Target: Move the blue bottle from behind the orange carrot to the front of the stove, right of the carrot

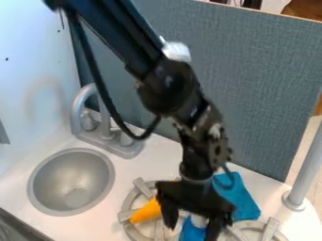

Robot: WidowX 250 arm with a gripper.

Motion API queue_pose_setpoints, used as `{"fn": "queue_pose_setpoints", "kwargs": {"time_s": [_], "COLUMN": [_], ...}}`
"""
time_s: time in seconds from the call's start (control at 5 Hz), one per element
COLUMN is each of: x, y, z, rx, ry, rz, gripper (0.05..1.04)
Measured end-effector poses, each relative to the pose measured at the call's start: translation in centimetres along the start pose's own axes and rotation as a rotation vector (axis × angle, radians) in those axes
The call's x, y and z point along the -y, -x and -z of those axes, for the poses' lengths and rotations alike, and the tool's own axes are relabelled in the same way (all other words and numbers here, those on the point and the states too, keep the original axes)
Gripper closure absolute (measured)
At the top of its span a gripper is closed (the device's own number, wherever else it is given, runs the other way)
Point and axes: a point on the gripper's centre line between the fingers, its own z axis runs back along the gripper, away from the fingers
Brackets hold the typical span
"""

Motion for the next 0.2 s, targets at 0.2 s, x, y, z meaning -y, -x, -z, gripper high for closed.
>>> {"fn": "queue_pose_setpoints", "kwargs": {"time_s": [0.2], "x": [0.24], "y": [-0.63], "z": [-4.36], "rx": [0.081], "ry": [0.036], "rz": [0.015], "gripper": [0.073]}}
